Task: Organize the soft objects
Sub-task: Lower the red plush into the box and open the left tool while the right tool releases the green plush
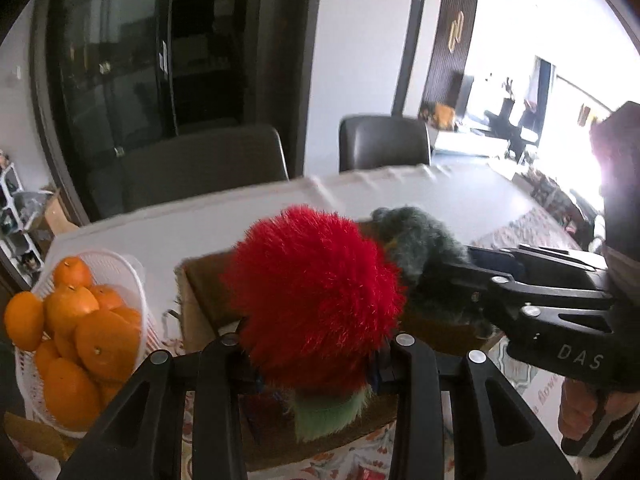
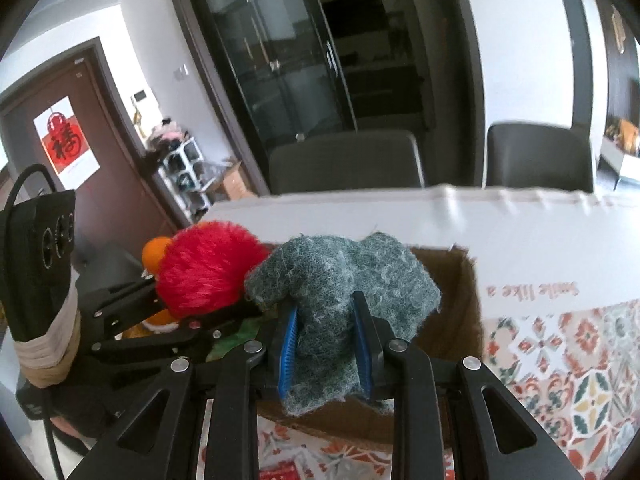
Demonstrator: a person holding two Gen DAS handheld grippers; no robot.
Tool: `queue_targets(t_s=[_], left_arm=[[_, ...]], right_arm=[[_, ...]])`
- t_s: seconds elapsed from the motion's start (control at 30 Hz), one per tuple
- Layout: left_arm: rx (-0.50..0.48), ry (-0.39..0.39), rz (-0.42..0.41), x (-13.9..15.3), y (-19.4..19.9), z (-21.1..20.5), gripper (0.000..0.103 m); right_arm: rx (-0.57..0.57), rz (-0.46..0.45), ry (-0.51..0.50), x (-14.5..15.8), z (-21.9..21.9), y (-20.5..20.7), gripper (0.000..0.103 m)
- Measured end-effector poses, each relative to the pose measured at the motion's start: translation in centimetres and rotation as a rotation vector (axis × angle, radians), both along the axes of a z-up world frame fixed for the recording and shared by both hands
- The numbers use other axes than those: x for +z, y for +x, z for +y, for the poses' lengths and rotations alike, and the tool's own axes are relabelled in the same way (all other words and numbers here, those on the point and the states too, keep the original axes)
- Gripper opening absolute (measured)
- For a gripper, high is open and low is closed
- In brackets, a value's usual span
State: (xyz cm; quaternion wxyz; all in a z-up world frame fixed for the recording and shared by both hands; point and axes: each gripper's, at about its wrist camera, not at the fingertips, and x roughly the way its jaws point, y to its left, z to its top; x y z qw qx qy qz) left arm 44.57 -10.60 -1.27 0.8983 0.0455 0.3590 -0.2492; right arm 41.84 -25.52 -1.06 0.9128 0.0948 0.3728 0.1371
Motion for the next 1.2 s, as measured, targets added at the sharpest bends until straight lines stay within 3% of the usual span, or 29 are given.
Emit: queue_targets(t_s=[0.23, 0.3, 0.43, 0.5, 0.7, 1.2], left_arm=[[-0.053, 0.057, 0.118, -2.6, 1.0, -0.9, 0.039], [-0.057, 0.073, 0.142, -3.1, 1.3, -1.0, 0.049], [-0.057, 0.099, 0.164, -3.6, 1.8, -1.1, 0.057], [-0.055, 0.115, 0.155, -3.5, 1.8, -1.2, 0.068], [-0.034, 0.134, 0.148, -3.4, 1.9, -0.7, 0.072], [-0.015, 0.103, 0.125, -0.9, -0.9, -0.2, 0.079]], right_arm=[[0.021, 0.143, -0.006, -3.6, 0.0, 2.0, 0.026], [0.020, 0.163, -0.017, -4.1, 0.0, 2.3, 0.030], [0.013, 0.178, -0.034, -4.5, 0.0, 2.6, 0.034], [-0.007, 0.186, -0.050, -4.6, -0.1, 2.8, 0.039], [0.009, 0.169, -0.027, -4.4, -0.2, 2.6, 0.057], [-0.099, 0.039, -0.082, 0.3, -0.4, -2.1, 0.062]])
